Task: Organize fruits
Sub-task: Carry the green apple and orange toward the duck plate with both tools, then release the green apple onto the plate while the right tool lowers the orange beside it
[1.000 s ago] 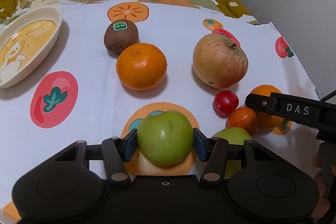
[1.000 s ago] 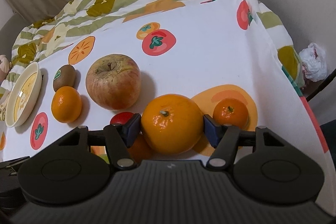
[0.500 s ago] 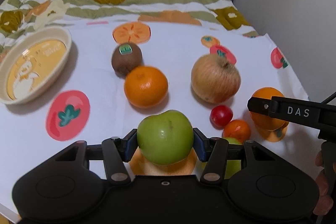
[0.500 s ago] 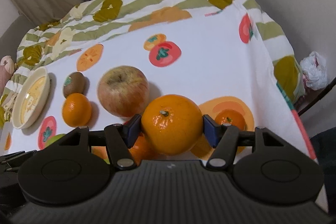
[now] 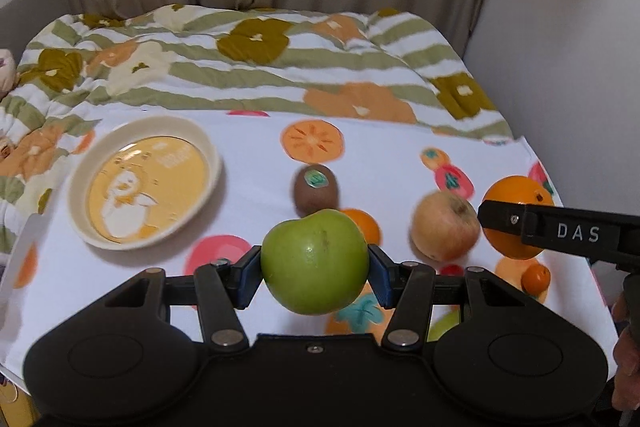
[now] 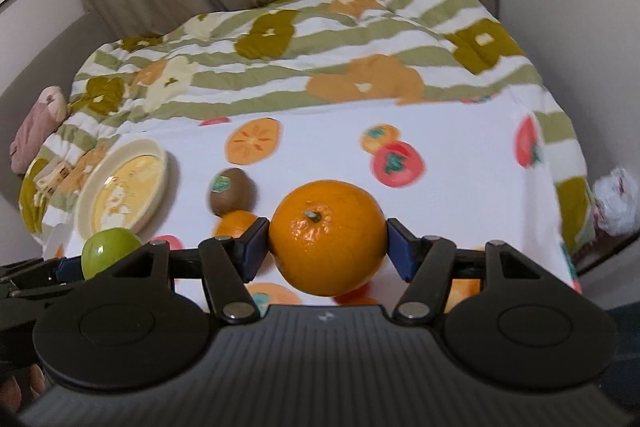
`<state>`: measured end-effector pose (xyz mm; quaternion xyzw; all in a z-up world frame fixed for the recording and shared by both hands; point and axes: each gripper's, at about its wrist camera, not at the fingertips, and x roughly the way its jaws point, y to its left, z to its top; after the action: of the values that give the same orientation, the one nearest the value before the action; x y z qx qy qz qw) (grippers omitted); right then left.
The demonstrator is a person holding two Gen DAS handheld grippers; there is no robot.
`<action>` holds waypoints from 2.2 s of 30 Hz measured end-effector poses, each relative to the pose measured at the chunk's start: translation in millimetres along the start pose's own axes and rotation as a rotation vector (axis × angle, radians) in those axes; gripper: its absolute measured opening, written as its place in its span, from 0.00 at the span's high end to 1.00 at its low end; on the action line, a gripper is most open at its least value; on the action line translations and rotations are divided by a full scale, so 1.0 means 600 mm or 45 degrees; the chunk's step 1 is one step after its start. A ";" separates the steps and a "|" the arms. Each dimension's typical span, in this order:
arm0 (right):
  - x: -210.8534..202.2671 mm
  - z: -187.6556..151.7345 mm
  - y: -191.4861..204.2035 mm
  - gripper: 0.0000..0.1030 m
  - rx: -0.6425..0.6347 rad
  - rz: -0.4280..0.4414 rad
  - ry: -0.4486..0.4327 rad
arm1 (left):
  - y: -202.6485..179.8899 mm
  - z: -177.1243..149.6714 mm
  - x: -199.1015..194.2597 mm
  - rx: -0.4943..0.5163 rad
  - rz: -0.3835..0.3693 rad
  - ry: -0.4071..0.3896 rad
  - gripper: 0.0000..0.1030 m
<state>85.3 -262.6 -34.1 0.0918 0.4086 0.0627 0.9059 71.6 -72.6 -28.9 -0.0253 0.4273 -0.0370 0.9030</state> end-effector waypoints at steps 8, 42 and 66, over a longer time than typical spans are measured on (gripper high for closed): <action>0.024 0.037 0.121 0.25 -0.013 0.043 -0.024 | 0.112 0.042 -0.019 -0.004 0.027 -0.059 0.43; 0.340 0.103 0.394 0.25 0.081 -0.093 0.091 | 0.377 0.150 0.266 0.385 -0.074 0.044 0.43; 0.357 0.102 0.416 0.25 -0.181 0.083 0.128 | 0.395 0.139 0.188 0.329 -0.099 -0.002 0.07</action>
<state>262.9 14.0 -96.5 0.0373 0.4447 0.1254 0.8861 217.9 154.6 -81.0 0.0746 0.4168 -0.1266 0.8970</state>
